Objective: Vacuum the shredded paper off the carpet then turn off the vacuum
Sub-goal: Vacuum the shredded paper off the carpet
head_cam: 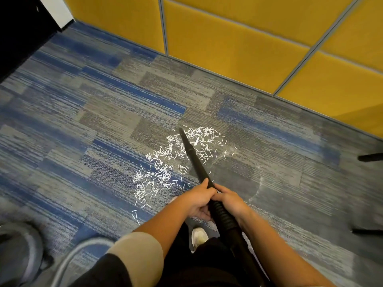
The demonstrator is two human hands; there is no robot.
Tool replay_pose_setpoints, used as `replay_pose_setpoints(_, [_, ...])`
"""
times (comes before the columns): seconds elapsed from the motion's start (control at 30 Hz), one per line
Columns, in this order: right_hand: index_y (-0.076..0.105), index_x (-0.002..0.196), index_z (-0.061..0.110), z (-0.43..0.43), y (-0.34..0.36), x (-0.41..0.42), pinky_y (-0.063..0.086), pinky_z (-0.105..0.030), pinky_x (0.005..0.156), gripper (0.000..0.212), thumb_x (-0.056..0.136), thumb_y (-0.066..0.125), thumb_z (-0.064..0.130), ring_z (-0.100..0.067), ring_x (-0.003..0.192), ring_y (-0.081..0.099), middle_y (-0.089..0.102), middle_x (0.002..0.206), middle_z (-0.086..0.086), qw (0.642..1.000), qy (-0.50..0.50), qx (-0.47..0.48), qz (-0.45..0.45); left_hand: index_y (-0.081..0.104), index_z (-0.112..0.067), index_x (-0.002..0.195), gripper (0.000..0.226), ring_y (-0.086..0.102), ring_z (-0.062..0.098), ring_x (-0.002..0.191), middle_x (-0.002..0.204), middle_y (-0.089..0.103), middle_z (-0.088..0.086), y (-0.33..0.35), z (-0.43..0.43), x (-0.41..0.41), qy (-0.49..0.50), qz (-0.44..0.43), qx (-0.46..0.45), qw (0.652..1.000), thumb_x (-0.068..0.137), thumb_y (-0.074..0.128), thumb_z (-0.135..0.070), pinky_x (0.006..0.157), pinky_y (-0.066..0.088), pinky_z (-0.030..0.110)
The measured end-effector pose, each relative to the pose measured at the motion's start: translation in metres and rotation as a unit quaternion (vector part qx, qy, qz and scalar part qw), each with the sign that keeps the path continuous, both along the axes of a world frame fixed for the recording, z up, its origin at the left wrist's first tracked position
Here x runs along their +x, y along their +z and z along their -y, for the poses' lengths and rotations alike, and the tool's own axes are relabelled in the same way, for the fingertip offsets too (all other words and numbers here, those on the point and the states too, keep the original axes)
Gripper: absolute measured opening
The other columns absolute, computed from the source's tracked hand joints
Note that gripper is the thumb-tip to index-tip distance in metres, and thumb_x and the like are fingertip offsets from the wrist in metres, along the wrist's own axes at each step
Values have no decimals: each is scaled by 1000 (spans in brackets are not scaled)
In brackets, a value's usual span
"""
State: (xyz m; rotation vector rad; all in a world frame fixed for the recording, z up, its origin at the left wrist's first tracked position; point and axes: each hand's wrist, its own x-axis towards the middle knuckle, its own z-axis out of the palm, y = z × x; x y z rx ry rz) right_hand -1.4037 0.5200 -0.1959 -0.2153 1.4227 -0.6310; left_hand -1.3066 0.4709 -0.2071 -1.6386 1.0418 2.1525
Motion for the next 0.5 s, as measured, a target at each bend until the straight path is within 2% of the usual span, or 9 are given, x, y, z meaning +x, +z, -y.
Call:
replay_pose_setpoints(0.2, [56,96,19,4,1,0,48,-21,40,30,89,45,-8,-16,46,57,59,73,-15,1000,-7,3,-5,2,-37,151,62,55,15,63,79,52,5,-1,4,-1,-6,-1,-5,1000,100,37,-25,79,57,40])
replay_pose_setpoints(0.33, [56,121,11,12,-5,9,49,-22,44,40,87,47,-7,-16,50,60,62,74,-12,1000,13,9,-22,3,-36,151,61,55,12,59,77,53,4,-1,8,8,18,1,-7,1000,101,34,-24,72,56,36])
replay_pose_setpoints(0.43, [55,123,13,18,-6,17,49,-21,44,43,87,47,-9,-14,48,61,64,76,-11,1000,19,6,-10,4,-35,151,61,56,11,53,77,54,3,0,10,18,31,2,-14,999,101,34,-21,65,56,34])
replay_pose_setpoints(0.5, [56,123,15,21,-6,20,51,-23,48,43,87,48,-7,-16,54,62,65,78,-10,999,32,3,-13,4,-34,152,62,57,9,49,79,53,3,0,12,21,38,1,-14,999,100,35,-20,61,55,32])
